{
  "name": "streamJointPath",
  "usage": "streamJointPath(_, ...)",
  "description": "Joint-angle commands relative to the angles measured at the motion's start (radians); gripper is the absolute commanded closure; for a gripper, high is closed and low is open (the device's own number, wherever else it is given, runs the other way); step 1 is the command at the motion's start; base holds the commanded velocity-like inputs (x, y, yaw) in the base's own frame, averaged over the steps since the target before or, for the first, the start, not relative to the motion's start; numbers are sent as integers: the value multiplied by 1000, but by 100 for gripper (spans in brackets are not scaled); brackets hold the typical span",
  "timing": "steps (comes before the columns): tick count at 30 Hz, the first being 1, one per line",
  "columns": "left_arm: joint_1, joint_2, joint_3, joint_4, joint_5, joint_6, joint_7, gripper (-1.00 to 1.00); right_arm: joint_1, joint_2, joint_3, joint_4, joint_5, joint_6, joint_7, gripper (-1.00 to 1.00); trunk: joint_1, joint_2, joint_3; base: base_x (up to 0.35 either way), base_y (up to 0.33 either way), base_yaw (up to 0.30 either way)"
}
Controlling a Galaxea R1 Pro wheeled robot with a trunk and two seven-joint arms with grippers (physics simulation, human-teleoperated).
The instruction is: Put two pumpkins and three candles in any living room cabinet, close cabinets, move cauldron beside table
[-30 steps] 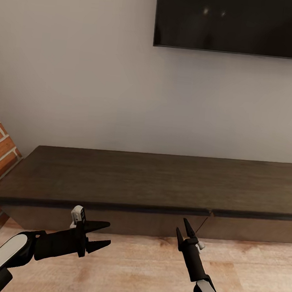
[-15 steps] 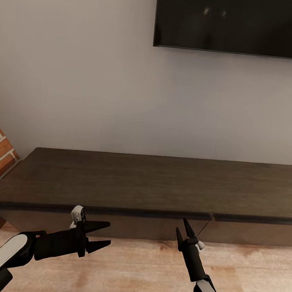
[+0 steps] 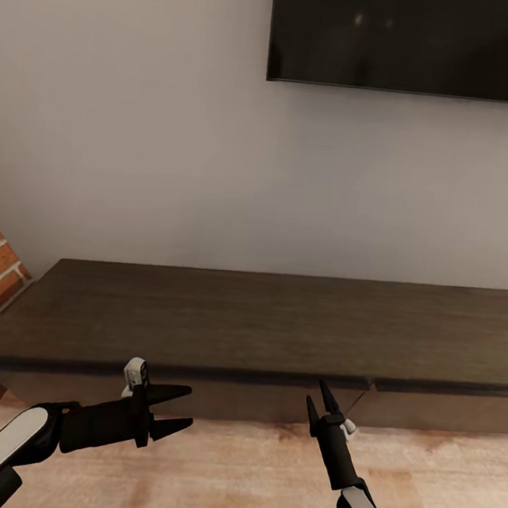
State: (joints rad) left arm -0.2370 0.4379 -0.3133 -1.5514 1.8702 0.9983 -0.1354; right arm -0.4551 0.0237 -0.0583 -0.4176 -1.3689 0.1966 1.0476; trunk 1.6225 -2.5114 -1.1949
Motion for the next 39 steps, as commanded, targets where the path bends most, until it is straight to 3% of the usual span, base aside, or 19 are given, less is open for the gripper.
streamJointPath(1,-1,1,-1,1,-8,0,-10,-100,0,1,-5,0,-3,10,4,-100,0,0,-1,57,0,0)
streamJointPath(34,-1,1,-1,1,-8,0,-10,-100,0,1,-5,0,-3,10,6,-100,0,0,-1,24,-15,0)
streamJointPath(35,-1,1,-1,1,-8,0,-10,-100,0,1,-5,0,-3,10,6,100,0,0,-1,0,0,0)
streamJointPath(39,-1,0,-2,1,-8,0,-10,-100,0,1,-5,1,-4,13,6,100,0,0,-1,0,0,0)
